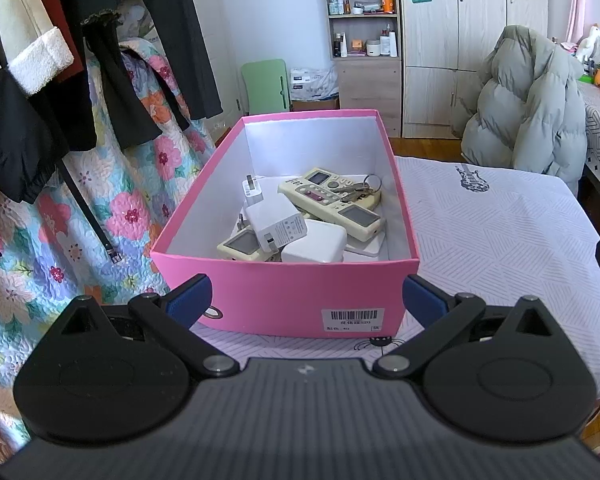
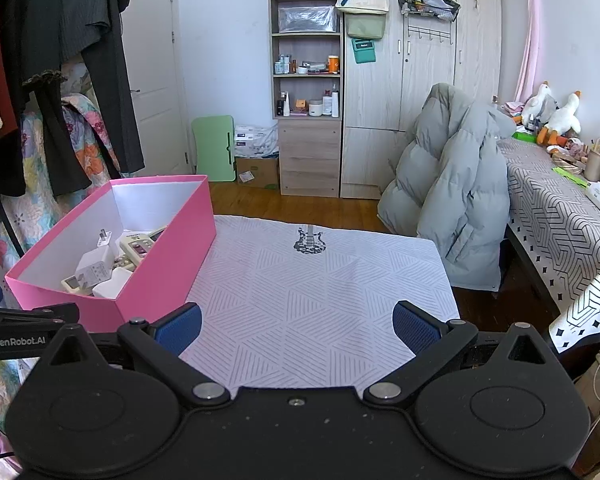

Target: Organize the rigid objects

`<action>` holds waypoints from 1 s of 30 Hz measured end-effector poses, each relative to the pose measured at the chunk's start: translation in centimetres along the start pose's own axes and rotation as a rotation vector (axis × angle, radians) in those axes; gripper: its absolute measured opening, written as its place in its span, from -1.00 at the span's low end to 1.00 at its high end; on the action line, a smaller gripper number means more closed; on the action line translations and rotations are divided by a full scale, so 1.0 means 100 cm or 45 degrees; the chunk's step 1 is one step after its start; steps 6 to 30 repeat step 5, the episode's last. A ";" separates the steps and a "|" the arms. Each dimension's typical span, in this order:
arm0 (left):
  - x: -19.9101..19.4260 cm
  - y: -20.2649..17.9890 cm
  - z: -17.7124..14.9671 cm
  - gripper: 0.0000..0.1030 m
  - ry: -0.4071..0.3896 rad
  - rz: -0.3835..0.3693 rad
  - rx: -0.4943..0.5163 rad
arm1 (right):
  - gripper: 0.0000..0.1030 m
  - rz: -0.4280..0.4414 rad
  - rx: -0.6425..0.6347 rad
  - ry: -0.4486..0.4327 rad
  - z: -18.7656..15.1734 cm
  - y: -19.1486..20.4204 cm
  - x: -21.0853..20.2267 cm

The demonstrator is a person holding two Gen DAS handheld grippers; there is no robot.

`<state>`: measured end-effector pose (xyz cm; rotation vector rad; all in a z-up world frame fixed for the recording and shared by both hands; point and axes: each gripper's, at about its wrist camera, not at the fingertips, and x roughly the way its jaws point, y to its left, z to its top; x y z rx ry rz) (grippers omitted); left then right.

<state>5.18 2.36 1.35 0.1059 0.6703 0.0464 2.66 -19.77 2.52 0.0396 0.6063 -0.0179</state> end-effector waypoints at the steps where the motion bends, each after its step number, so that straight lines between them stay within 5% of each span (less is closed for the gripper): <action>1: 0.000 0.000 0.000 1.00 0.000 0.000 0.000 | 1.00 0.001 -0.001 0.000 0.000 0.000 0.000; 30: -0.003 0.001 0.001 1.00 -0.009 -0.002 -0.003 | 1.00 -0.002 0.002 0.003 -0.001 0.001 0.000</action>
